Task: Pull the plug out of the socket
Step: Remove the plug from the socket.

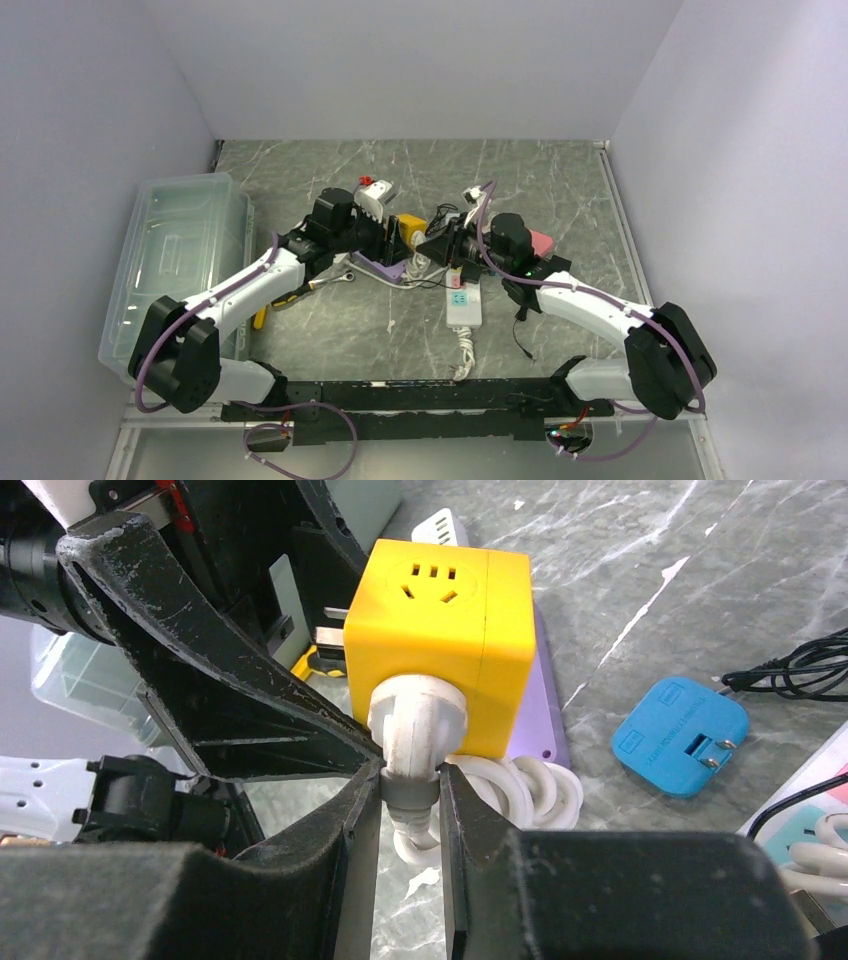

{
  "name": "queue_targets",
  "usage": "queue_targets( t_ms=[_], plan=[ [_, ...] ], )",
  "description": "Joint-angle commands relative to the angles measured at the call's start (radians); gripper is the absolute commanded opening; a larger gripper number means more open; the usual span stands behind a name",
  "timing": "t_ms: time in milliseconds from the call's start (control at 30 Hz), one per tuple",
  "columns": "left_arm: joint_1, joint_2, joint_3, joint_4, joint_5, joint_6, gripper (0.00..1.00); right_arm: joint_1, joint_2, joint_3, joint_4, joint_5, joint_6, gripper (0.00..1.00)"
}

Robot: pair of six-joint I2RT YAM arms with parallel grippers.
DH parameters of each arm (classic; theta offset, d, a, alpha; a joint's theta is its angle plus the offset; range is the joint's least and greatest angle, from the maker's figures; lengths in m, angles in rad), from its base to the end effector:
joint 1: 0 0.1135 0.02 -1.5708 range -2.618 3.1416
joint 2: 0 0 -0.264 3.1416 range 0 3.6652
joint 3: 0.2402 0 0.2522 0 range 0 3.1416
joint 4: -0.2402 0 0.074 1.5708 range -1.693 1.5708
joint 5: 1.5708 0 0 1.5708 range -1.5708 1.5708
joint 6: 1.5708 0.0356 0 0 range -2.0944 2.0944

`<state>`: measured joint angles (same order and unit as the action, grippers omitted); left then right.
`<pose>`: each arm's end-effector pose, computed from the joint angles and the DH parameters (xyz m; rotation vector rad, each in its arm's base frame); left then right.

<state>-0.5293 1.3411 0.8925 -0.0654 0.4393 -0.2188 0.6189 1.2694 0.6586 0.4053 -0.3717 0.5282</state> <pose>0.2506 -0.1641 0.2662 0.6073 2.0740 -0.9024 0.2219 0.1739 0.2524 -0.3746 1.8764 1.1332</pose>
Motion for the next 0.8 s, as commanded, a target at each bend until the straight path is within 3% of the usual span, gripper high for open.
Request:
queue_targets(
  t_ms=[0, 100, 233, 400, 600, 767],
  plan=[
    [0.025, -0.015, 0.035, -0.023, -0.047, 0.018, 0.0, 0.011, -0.051, 0.017, 0.015, 0.165, -0.027, 0.0],
    [0.025, -0.015, 0.033, -0.009, -0.02, 0.011, 0.0, 0.027, -0.041, 0.034, -0.018, 0.193, -0.016, 0.0],
    [0.025, -0.025, 0.033, 0.008, 0.034, 0.017, 0.0, 0.027, -0.027, 0.03, -0.019, 0.189, -0.035, 0.27],
    [0.025, -0.037, 0.036, -0.006, 0.004, 0.026, 0.0, 0.027, -0.038, 0.031, -0.026, 0.082, -0.147, 0.48],
    [0.025, -0.042, 0.04, -0.01, 0.016, 0.035, 0.0, 0.032, -0.072, 0.033, -0.073, 0.029, -0.254, 0.54],
    [0.025, -0.038, 0.039, 0.0, 0.034, 0.026, 0.0, 0.075, -0.052, 0.041, -0.065, 0.078, -0.264, 0.56]
  ],
)
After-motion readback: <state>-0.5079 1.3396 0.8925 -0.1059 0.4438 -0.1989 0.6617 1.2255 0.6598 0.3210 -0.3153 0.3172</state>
